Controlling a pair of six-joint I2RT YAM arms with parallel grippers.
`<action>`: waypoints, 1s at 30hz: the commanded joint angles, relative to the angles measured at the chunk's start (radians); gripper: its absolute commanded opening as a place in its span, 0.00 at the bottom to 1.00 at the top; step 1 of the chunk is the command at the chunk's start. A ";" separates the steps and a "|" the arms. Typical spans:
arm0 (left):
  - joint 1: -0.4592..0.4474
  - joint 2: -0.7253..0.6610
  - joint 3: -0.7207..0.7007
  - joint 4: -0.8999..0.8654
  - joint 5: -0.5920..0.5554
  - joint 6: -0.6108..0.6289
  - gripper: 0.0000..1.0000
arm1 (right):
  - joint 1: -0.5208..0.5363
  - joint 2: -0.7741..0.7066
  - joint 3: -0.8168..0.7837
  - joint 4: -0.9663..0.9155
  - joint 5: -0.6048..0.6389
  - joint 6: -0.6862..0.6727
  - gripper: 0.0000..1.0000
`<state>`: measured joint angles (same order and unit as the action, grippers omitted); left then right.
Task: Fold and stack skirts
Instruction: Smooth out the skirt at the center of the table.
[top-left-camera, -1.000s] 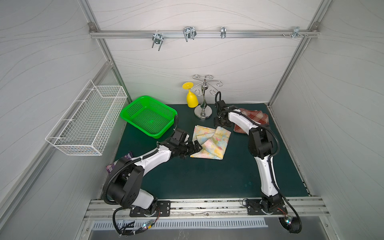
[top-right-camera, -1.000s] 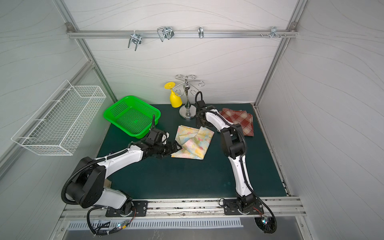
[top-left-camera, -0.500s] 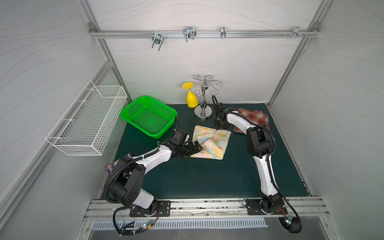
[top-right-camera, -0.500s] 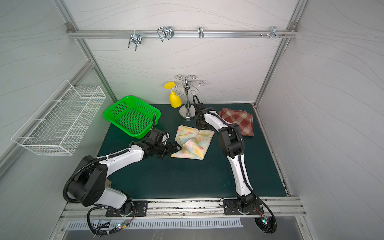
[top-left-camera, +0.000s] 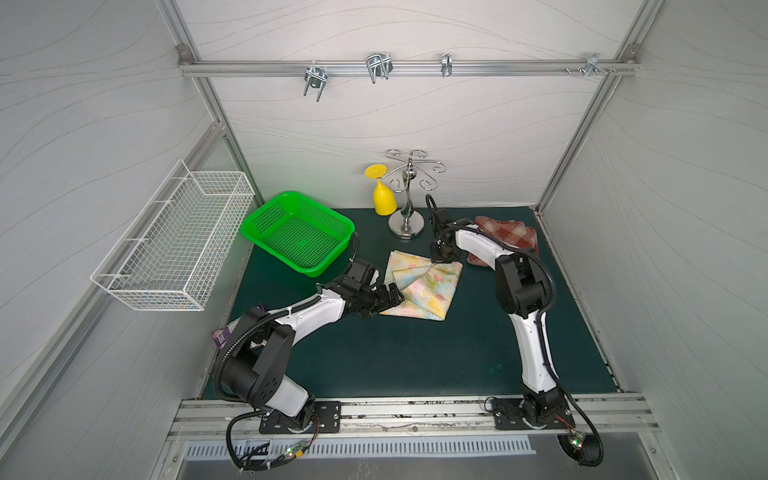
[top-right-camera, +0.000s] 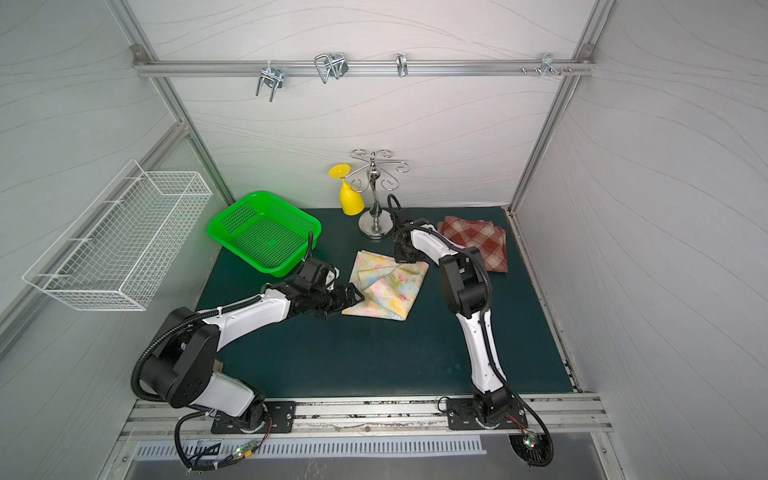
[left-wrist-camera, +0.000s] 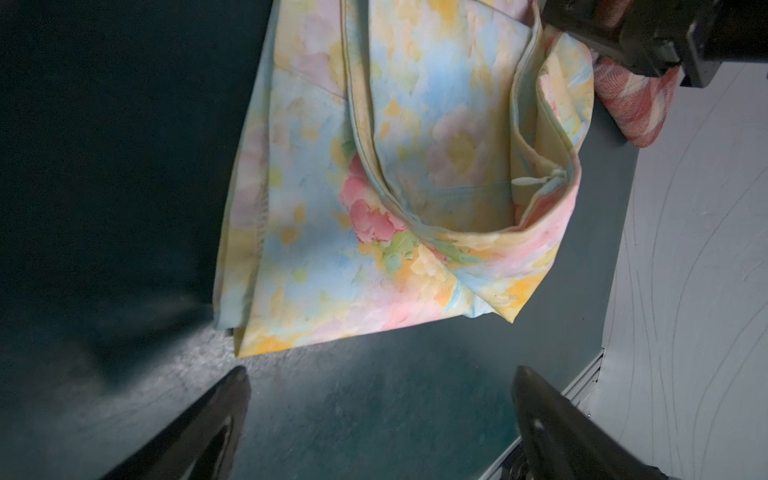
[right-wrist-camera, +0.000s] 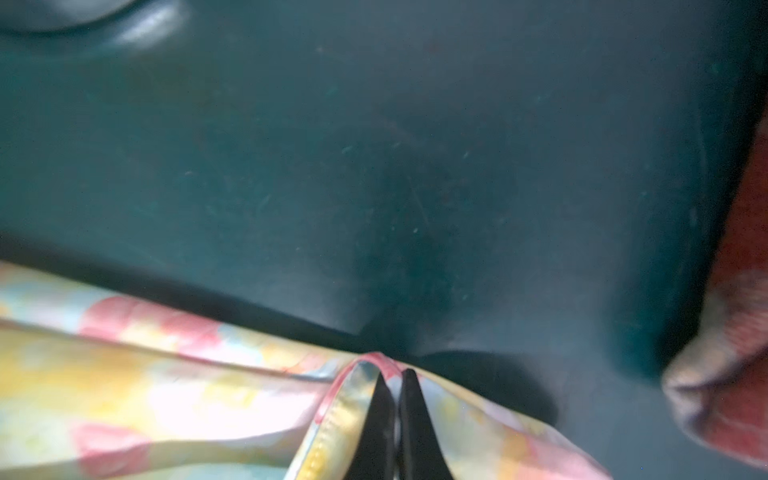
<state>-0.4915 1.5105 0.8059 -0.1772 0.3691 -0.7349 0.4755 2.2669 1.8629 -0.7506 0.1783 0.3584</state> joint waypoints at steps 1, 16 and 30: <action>0.005 0.017 0.025 0.039 -0.022 -0.002 0.99 | 0.004 -0.098 -0.005 0.009 -0.031 0.011 0.02; 0.005 0.012 0.003 0.063 -0.015 -0.014 0.98 | 0.069 -0.209 0.011 -0.001 -0.091 0.049 0.00; 0.007 -0.059 -0.028 0.048 -0.041 -0.024 0.98 | 0.167 -0.191 0.084 -0.010 -0.146 0.088 0.01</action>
<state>-0.4908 1.4761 0.7937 -0.1444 0.3489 -0.7456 0.6174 2.0941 1.8912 -0.7509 0.0532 0.4301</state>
